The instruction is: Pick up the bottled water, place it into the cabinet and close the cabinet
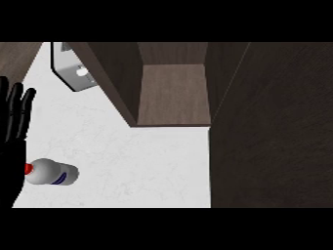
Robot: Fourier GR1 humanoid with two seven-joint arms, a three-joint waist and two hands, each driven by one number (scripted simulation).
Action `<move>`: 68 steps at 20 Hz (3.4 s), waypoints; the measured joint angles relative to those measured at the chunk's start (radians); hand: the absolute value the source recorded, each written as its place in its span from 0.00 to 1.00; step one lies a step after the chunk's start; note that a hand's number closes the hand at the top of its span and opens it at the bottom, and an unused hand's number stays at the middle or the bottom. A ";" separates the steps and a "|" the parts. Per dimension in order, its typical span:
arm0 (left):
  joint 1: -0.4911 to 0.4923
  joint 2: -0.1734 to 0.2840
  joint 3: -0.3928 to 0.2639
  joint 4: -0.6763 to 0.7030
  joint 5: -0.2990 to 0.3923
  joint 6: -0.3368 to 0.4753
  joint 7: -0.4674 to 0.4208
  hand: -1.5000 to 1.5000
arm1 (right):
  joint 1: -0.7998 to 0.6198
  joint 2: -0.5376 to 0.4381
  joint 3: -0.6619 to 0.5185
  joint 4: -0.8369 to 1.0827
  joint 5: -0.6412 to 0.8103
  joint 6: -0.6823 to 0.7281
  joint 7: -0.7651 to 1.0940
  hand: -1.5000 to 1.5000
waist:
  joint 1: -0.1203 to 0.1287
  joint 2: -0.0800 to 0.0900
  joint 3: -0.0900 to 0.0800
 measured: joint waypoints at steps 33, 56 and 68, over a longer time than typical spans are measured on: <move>0.642 0.066 -0.098 -0.305 0.363 -0.258 0.253 0.00 | 0.397 -0.035 -0.010 -0.304 -0.281 0.201 0.178 0.00 | 0.013 -0.027 -0.025; 0.749 0.082 0.154 -0.271 0.386 -0.279 0.122 0.00 | 0.510 -0.042 -0.098 -0.305 -0.338 0.307 0.108 0.00 | -0.006 -0.022 -0.026; 0.571 0.137 0.279 -0.040 0.424 -0.336 0.067 0.00 | 0.550 -0.063 -0.163 -0.295 -0.381 0.366 0.069 0.00 | -0.019 -0.017 -0.027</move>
